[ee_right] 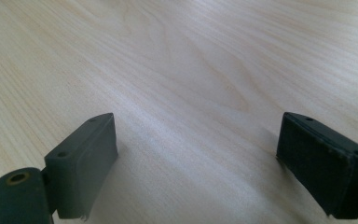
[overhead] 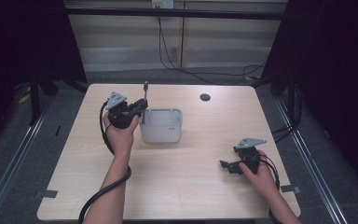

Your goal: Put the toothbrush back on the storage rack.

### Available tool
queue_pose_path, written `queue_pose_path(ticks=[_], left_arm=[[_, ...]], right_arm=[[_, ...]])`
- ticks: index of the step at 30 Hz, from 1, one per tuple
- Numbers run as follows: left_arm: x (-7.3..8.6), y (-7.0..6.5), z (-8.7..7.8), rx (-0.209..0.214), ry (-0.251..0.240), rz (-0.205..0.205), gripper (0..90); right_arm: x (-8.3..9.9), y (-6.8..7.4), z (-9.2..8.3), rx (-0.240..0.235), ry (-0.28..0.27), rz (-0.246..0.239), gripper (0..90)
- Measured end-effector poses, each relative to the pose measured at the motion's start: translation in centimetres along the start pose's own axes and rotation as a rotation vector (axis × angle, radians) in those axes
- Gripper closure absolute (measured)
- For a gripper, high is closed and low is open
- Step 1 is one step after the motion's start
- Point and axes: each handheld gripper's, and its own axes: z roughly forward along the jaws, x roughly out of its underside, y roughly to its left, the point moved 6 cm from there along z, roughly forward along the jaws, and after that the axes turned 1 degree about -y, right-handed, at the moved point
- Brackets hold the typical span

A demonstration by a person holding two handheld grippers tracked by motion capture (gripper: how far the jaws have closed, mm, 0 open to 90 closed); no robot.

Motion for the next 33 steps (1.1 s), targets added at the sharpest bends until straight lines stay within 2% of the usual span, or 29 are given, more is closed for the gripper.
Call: queue_pose_path(ticks=[26, 28, 33], left_arm=[[1.8, 0.2, -0.7, -0.014, 0.022, -0.001, 78.9], [2.0, 0.3, -0.9, -0.015, 0.030, 0.016, 78.9], [2.2, 0.2, -1.0, -0.014, 0.031, 0.018, 78.8]], right_arm=[[0.0, 0.0, 0.0, 0.000, 0.000, 0.000, 11.4], [0.0, 0.0, 0.0, 0.000, 0.000, 0.000, 11.5], [0.0, 0.0, 0.0, 0.000, 0.000, 0.000, 11.4]])
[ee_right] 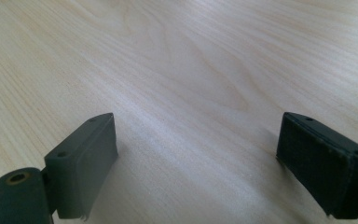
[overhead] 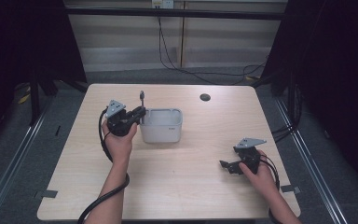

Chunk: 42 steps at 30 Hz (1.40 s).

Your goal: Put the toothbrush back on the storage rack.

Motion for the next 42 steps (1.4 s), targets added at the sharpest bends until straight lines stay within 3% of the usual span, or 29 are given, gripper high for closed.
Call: queue_pose_path(ticks=[18, 42], left_arm=[[1.2, -0.1, -0.6, -0.002, 0.018, 0.015, 78.3], [1.3, -0.1, -1.2, 0.001, 0.036, 0.014, 78.2]], right_arm=[[0.0, 0.0, 0.0, 0.000, 0.000, 0.000, 11.4], [0.0, 0.0, 0.0, 0.001, 0.001, 0.001, 11.4]])
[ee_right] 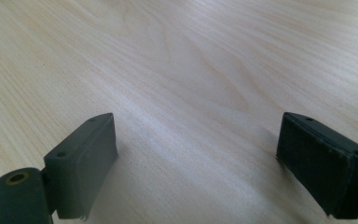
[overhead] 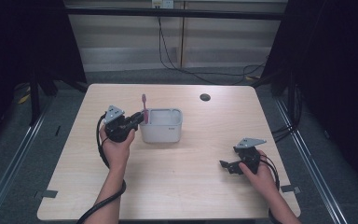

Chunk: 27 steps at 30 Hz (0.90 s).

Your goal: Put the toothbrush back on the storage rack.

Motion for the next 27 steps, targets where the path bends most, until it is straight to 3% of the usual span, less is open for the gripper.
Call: queue_pose_path(ticks=[9, 19, 27], left_arm=[[0.1, 0.5, -0.6, -0.019, 0.022, 0.009, 70.0], [0.1, 0.8, -1.1, -0.016, 0.025, 0.014, 47.1], [0.3, 1.1, -1.5, -0.014, 0.044, 0.016, 36.5]], right_arm=[[0.0, 0.0, 0.0, 0.000, 0.000, 0.000, 11.4], [0.0, 0.0, 0.0, 0.000, 0.000, -0.001, 11.4], [0.0, 0.0, 0.0, 0.000, 0.000, 0.000, 11.4]])
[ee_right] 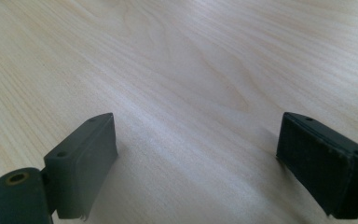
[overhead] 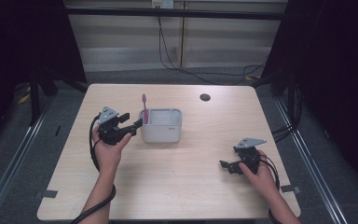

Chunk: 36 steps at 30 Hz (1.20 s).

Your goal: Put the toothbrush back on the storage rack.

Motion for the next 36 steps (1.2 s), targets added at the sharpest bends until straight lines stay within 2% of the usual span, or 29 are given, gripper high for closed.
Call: queue_pose_path(ticks=[9, 21, 36], left_arm=[[0.5, 0.1, -0.4, 0.018, 0.014, 0.008, 31.2], [1.5, 0.8, -1.2, 0.019, 0.025, 0.001, 26.9], [3.4, 1.2, -1.6, 0.032, 0.085, 0.013, 23.7]], right_arm=[[0.0, 0.0, 0.0, 0.000, 0.000, 0.000, 11.4], [0.0, 0.0, 0.0, 0.000, 0.000, 0.000, 11.4], [0.0, 0.0, 0.0, 0.000, 0.000, 0.000, 11.4]])
